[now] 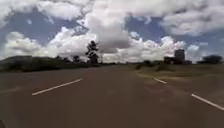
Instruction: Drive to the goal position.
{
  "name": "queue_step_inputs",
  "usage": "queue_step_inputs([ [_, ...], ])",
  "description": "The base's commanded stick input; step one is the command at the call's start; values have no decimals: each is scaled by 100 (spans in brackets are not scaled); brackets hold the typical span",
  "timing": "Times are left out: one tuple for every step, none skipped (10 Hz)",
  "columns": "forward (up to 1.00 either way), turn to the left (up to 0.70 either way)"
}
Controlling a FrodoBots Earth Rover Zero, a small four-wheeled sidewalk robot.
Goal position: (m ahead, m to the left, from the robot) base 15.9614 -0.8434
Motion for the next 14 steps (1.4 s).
queue_step_inputs([
  [100,0],
  [100,0],
  [100,0],
  [100,0],
  [100,0],
  [100,0],
  [100,0],
  [100,-1],
  [100,-2],
  [100,-3],
  [100,-5],
  [100,-6],
  [100,-7],
  [100,-16],
])
